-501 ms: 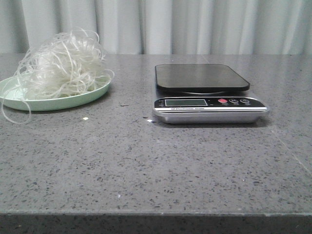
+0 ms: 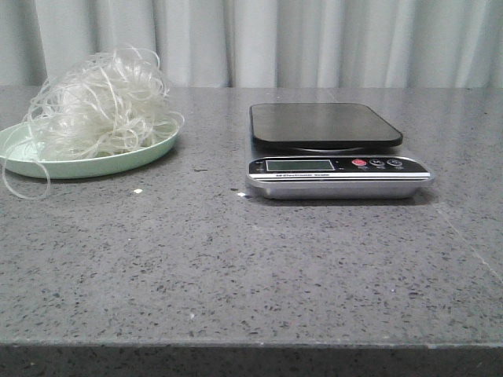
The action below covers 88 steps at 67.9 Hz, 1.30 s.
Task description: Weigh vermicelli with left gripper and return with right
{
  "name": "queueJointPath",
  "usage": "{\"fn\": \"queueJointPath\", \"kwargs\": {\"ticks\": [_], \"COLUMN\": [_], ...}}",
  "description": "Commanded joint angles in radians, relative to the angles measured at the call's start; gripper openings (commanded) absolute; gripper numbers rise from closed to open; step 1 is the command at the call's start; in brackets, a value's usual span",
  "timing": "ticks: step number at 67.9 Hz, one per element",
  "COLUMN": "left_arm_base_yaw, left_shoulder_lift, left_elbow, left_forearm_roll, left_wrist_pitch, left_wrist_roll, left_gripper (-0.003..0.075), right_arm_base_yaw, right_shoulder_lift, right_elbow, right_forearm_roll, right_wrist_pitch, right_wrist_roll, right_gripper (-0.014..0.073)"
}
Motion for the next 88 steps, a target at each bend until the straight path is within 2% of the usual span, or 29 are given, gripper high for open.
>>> {"fn": "queueJointPath", "kwargs": {"ticks": [1,9,41,55,71,77,88], "left_arm_base_yaw": [0.003,0.003,0.005,0.005,0.005,0.005,0.005], "left_shoulder_lift": [0.012,0.012,0.012,0.012,0.012,0.017,0.097], "left_elbow": [0.005,0.005,0.005,0.005,-0.013,-0.077,-0.347], "left_forearm_roll": [0.001,0.003,-0.017,-0.017,-0.099,-0.112,-0.112], "left_wrist_pitch": [-0.077,-0.130,-0.166,-0.353,-0.673,-0.692,-0.589], "left_wrist_roll": [-0.006,-0.006,-0.006,-0.006,-0.006,-0.006,-0.006], "left_gripper": [0.0136,0.0136,0.0136,0.0136,0.0136,0.0136,0.0136], "right_arm_base_yaw": [-0.007,-0.007,-0.007,-0.007,-0.007,-0.007,-0.007], "right_shoulder_lift": [-0.017,-0.017,-0.017,-0.017,-0.017,-0.017,-0.017], "right_elbow": [-0.008,-0.008,-0.008,-0.008,-0.008,-0.008,-0.008], "right_forearm_roll": [-0.011,-0.011,-0.011,-0.011,-0.011,-0.011,-0.011], "right_wrist_pitch": [-0.087,-0.087,-0.087,-0.090,-0.095,-0.095,-0.095], "right_wrist_roll": [-0.001,-0.001,-0.001,-0.001,-0.001,-0.001,-0.001], "right_gripper": [0.0152,0.0152,0.0152,0.0152,0.0152,0.0152,0.0152]}}
